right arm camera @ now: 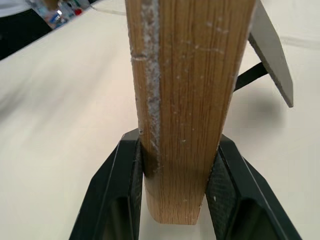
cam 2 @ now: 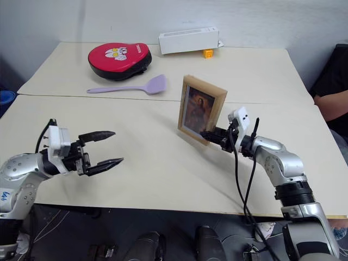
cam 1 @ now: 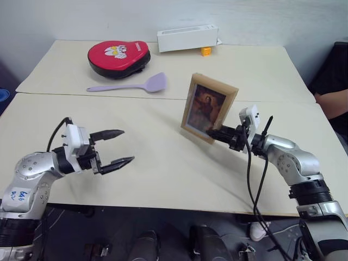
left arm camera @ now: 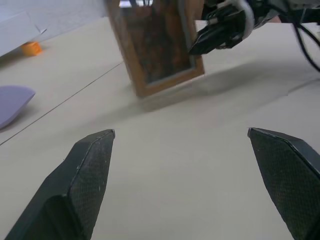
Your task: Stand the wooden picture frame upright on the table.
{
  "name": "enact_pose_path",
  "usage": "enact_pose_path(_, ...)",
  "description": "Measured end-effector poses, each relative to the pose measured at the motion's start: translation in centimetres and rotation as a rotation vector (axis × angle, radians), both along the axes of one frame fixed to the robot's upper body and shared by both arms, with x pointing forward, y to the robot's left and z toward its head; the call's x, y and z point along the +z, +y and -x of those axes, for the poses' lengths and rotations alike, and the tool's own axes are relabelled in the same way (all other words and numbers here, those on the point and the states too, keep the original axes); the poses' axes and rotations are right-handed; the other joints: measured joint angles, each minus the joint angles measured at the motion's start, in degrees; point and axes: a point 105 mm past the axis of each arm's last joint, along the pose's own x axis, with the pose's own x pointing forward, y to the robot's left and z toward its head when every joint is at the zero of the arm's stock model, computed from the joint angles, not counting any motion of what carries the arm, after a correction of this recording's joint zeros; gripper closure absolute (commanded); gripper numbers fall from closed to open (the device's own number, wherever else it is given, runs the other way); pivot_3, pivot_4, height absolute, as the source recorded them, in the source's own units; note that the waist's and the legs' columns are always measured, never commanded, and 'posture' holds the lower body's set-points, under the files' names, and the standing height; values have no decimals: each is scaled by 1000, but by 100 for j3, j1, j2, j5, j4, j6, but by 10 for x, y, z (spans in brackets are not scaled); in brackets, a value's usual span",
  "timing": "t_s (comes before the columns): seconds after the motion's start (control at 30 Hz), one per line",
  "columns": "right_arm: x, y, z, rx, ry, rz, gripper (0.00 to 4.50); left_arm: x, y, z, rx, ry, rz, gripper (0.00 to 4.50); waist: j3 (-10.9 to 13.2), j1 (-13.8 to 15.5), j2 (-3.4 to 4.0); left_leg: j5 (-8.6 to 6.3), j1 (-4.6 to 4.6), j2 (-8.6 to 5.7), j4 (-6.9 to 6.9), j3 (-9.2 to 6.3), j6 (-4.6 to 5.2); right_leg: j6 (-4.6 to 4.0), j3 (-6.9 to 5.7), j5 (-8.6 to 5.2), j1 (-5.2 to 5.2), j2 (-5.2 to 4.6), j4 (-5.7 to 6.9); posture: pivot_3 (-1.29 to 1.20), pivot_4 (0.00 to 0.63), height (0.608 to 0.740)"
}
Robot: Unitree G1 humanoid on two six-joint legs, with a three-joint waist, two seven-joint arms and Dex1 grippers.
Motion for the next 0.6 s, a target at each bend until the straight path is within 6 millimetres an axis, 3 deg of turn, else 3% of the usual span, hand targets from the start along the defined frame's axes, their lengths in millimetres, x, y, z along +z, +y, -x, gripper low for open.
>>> enact_pose_path(0.4,-16,7,-7,7,-36,-34,3240,-3,-5,2,-23,31,11,0,-1,-117,0,1,11,0,8,3,0,1,3,1,5,3,23,0,150,740)
enact_pose_path(0.43,-16,6,-8,3,-34,-35,2477,-3,-5,2,-23,32,5,0,-1,-116,0,1,11,0,9,3,0,1,3,1,6,3,23,0,150,740)
enact_pose_path(0.47,-19,4,-8,-11,-22,-17,2311,-4,-5,2,-24,33,1,0,-1,-113,0,1,10,0,9,2,0,1,3,1,6,3,23,0,150,740)
enact_pose_path(0.6,-29,-5,-2,-17,-28,9,971,-5,-1,3,-20,42,-10,0,-1,-103,0,-1,3,0,5,1,2,1,1,1,4,3,23,0,150,740)
